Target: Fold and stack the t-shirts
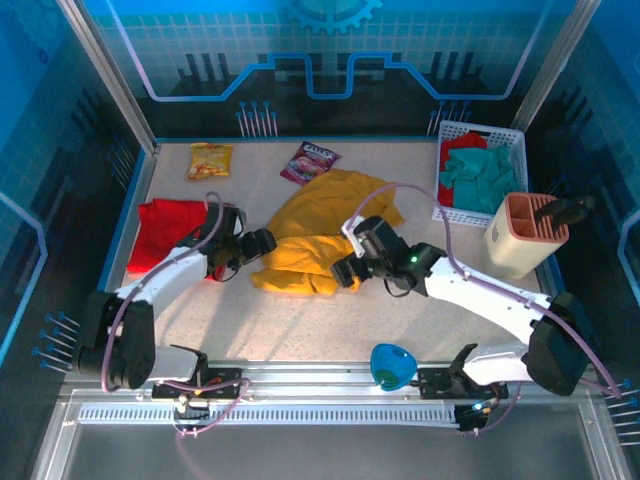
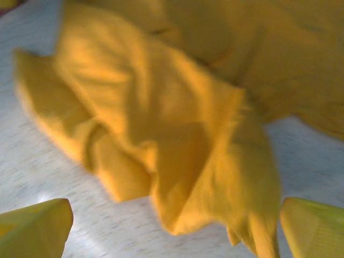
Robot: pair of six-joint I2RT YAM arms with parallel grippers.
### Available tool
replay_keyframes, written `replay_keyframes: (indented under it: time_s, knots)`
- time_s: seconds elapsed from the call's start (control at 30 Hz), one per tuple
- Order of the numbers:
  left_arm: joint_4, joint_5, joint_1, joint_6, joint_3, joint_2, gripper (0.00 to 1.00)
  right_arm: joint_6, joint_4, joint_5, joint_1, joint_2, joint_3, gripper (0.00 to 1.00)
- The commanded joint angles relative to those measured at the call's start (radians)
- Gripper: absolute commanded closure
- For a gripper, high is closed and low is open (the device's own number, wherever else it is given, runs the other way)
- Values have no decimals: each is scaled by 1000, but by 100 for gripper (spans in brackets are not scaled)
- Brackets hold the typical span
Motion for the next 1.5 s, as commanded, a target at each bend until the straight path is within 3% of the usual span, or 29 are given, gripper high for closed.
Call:
replay_keyframes:
  time_s: [0.0, 0.17, 0.27, 0.4, 0.53, 0.63, 0.73, 0.87, 0.97, 1.13, 1.47]
  knots:
    - [73, 22, -12, -35, -10, 84, 23, 177, -99, 160, -122, 80, 92, 0]
    - [158, 29, -23, -71, 26, 187, 26, 243, -124, 125, -187, 213, 165, 0]
    - [194, 38, -27, -87, 58, 242, 35, 258, -90, 87, -185, 211, 147, 0]
    - [207, 34, -40, -88, 98, 256, 64, 264, -68, 67, -186, 177, 103, 0]
    - [114, 17, -51, -52, 161, 203, 79, 234, -37, -19, -172, 129, 54, 3]
    - [-2, 5, -51, -1, 236, 155, 81, 203, 23, -124, -119, 92, 8, 4]
    - [-107, -16, -51, 39, 319, 119, 81, 231, 54, -147, -34, 98, -3, 6]
    - [-174, -15, -51, 50, 406, 82, 83, 283, 57, -10, 81, 154, 28, 9]
    - [-207, 0, -51, 39, 462, 70, 83, 380, 7, 78, 100, 230, 82, 5]
    - [-235, 44, -51, 22, 515, 63, 85, 382, 7, 221, 158, 346, 164, 1]
    - [-235, 56, -51, 6, 525, 45, 85, 338, 152, 127, 186, 466, 251, 4]
